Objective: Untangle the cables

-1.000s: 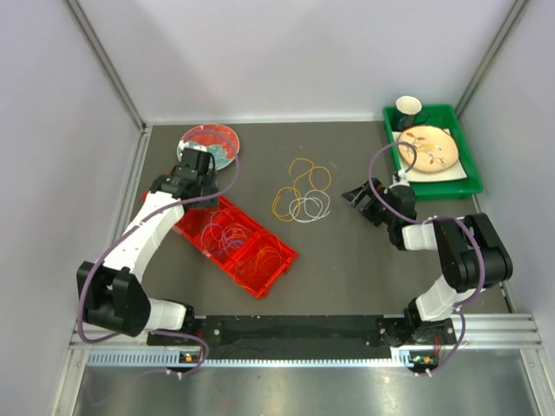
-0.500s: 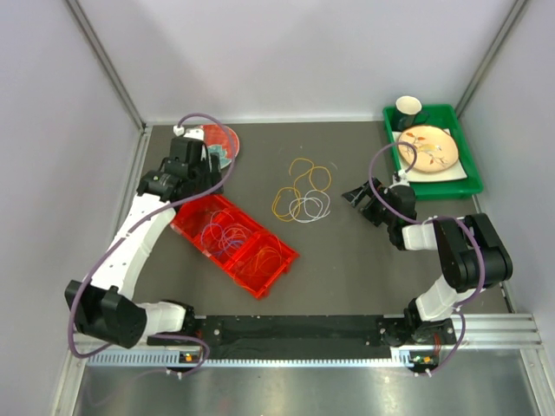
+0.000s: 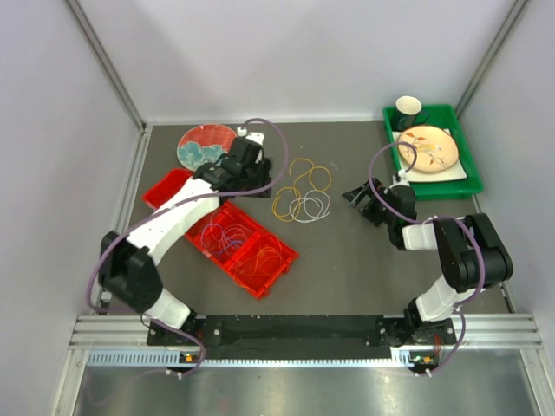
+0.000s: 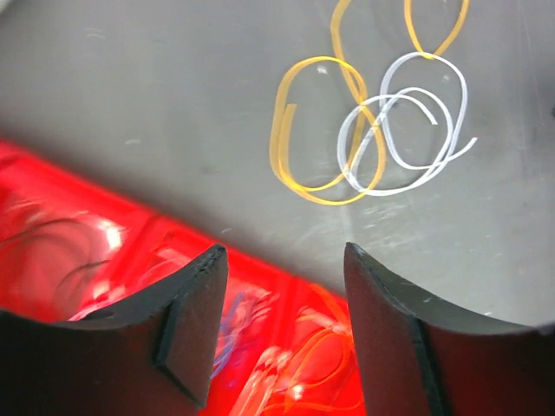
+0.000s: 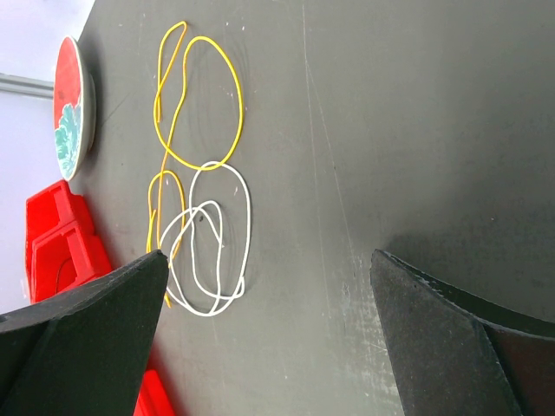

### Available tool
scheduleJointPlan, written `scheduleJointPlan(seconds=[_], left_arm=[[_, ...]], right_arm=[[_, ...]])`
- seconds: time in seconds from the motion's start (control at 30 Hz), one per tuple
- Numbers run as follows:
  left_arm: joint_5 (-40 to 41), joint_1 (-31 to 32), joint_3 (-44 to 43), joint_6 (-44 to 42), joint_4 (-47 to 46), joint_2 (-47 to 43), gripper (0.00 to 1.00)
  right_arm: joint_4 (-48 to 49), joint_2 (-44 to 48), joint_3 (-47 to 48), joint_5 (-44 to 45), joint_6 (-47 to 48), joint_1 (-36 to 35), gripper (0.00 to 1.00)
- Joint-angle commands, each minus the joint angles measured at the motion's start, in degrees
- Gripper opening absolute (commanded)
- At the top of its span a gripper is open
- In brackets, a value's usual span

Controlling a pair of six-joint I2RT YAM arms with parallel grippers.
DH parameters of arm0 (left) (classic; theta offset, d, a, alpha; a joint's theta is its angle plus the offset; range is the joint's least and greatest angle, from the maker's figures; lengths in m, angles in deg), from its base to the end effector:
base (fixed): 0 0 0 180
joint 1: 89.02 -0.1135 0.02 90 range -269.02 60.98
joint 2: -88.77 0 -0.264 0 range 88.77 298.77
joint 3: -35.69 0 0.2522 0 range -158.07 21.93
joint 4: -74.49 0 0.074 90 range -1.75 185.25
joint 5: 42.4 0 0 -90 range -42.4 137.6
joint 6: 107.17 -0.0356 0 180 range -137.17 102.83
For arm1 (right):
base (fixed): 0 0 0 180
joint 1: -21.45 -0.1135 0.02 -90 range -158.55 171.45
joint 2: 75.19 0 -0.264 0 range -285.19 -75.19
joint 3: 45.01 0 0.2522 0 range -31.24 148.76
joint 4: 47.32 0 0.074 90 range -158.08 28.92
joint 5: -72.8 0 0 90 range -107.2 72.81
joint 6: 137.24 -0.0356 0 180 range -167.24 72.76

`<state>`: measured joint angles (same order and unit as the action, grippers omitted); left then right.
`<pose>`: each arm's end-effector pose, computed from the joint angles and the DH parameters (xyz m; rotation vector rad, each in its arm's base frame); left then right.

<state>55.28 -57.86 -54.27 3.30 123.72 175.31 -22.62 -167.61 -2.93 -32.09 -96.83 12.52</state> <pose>0.2866 -0.1677 0.3137 0.1570 2.3734 -0.2767 0.2849 0.0540 0.1362 0.5720 2.0447 0.8921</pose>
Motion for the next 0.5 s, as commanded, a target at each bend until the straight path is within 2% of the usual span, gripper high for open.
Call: scheduleJointPlan(seconds=[0.0,0.47], left_arm=[[-3.02,1.62,-4.91,4.05,-6.01,6.86,0.59],[-4.43,4.61,-19.4,8.8,-7.17,28.4,0.52]], right_arm=[[1.45,-0.83,2.1,0.13,0.36,0.23,0.99],[1.45,-1.62,2.62,0.22,0.28,0.23,0.99]])
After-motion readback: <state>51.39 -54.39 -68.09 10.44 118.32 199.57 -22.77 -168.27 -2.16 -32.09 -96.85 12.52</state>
